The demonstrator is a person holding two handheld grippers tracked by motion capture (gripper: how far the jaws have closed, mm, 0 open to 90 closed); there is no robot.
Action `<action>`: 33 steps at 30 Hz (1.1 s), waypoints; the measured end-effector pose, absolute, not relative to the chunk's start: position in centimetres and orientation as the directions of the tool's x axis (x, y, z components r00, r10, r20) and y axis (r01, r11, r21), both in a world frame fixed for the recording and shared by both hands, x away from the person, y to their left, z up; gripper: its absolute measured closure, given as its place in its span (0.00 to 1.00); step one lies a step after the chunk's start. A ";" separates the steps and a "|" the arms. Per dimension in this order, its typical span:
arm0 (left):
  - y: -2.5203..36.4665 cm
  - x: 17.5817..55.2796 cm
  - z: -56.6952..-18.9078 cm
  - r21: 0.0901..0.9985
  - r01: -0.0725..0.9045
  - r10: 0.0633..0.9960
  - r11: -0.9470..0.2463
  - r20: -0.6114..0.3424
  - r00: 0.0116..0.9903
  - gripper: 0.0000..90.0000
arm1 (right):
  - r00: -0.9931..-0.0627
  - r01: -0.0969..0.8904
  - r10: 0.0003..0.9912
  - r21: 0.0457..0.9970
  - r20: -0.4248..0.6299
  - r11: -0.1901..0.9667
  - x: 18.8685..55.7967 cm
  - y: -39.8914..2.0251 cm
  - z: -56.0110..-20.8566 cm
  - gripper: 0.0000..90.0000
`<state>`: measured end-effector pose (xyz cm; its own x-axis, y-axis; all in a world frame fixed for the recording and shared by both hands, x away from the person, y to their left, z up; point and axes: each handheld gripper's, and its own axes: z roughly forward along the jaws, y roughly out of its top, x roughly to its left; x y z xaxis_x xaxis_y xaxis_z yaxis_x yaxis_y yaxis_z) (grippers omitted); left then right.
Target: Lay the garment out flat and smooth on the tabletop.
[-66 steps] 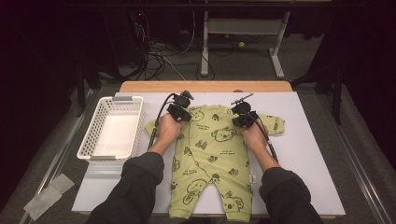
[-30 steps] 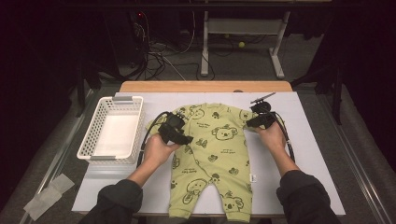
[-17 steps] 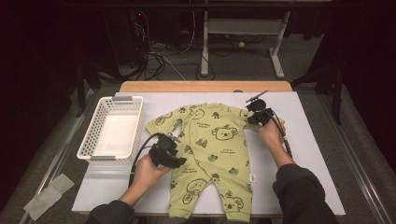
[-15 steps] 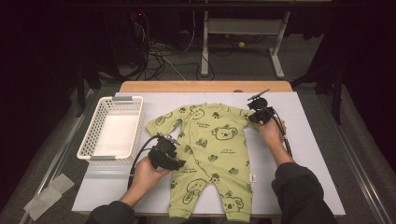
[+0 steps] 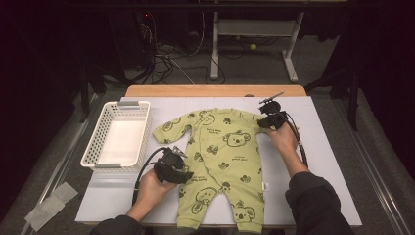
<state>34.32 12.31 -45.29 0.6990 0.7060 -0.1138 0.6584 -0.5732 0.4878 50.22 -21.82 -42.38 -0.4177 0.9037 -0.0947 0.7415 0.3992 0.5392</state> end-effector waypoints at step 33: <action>11.4 33.3 -45.3 0.494 0.642 0.682 -0.587 -0.125 0.720 0.51 | -0.434 0.760 0.900 0.516 -0.049 0.395 47.0 -21.0 -43.1 0.68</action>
